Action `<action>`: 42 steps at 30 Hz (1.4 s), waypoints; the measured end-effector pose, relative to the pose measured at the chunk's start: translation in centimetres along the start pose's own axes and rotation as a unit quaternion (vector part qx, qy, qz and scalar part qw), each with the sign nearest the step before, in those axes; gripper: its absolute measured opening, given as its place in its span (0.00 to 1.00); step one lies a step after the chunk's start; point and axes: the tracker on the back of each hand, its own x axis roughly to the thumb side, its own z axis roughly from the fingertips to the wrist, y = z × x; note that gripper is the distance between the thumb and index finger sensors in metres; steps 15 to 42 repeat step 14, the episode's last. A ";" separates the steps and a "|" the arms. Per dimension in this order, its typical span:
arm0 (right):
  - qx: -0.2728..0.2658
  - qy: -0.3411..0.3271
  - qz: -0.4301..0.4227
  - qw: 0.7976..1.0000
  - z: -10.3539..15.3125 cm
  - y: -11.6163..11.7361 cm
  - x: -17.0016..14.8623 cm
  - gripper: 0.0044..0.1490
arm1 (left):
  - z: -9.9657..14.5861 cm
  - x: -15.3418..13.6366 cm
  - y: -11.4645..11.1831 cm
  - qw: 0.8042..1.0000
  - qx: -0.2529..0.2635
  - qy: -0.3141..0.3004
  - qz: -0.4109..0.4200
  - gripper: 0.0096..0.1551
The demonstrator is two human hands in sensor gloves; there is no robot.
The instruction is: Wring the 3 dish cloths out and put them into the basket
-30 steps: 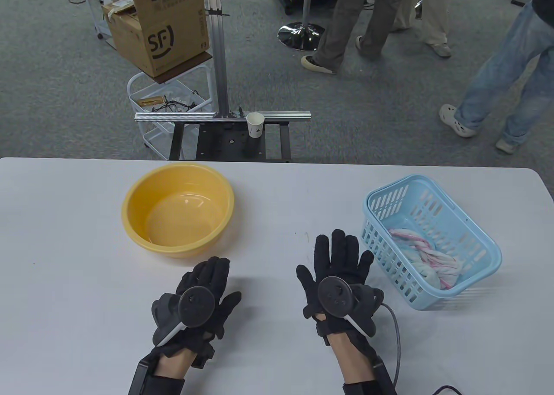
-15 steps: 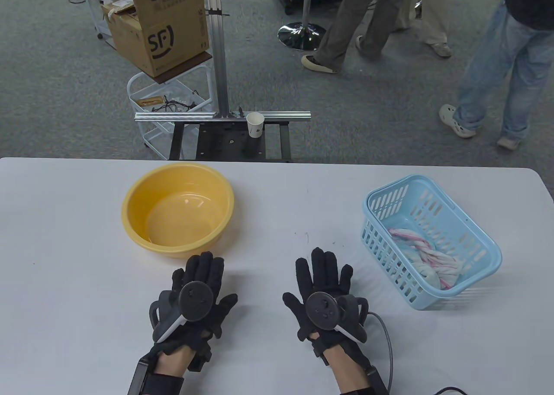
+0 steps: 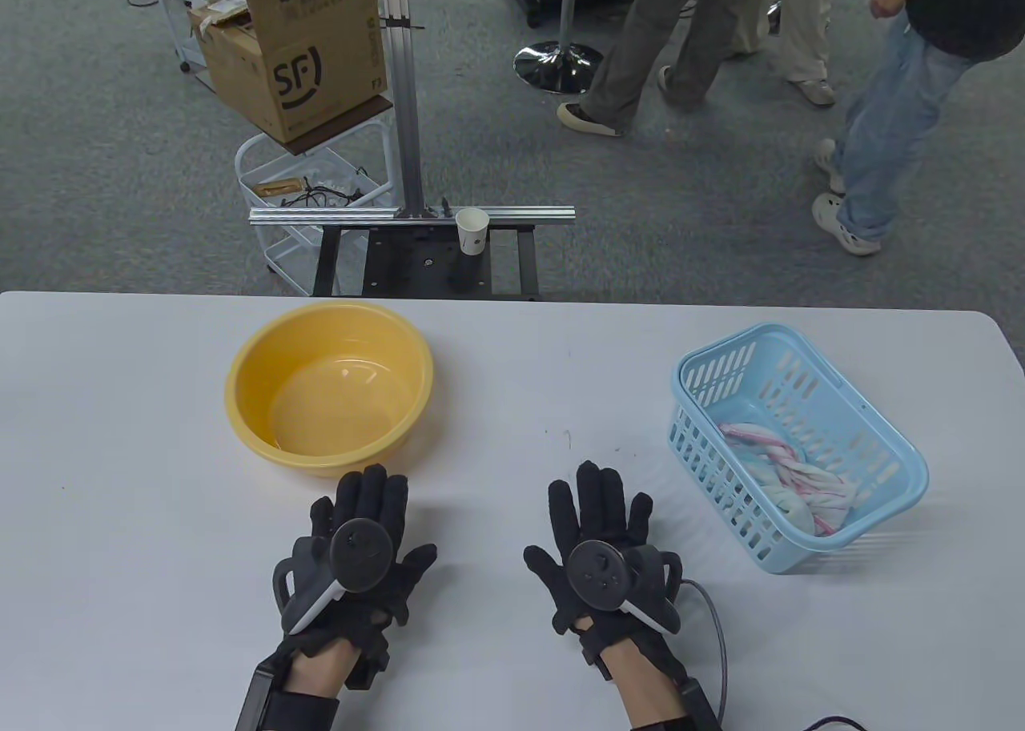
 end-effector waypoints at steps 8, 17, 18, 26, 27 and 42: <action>0.004 0.001 0.000 1.000 0.0 0.0 0.0 0.55 | 0.0 -0.3 -0.3 1.000 -0.008 0.009 -0.003 0.60; 0.004 0.010 0.000 1.000 0.1 -0.1 -0.2 0.54 | -0.1 -0.4 -0.4 1.000 -0.014 0.014 -0.004 0.60; 0.004 0.010 0.000 1.000 0.1 -0.1 -0.2 0.54 | -0.1 -0.4 -0.4 1.000 -0.014 0.014 -0.004 0.60; 0.004 0.010 0.000 1.000 0.1 -0.1 -0.2 0.54 | -0.1 -0.4 -0.4 1.000 -0.014 0.014 -0.004 0.60; 0.004 0.010 0.000 1.000 0.1 -0.1 -0.2 0.54 | -0.1 -0.4 -0.4 1.000 -0.014 0.014 -0.004 0.60; 0.004 0.010 0.000 1.000 0.1 -0.1 -0.2 0.54 | -0.1 -0.4 -0.4 1.000 -0.014 0.014 -0.004 0.60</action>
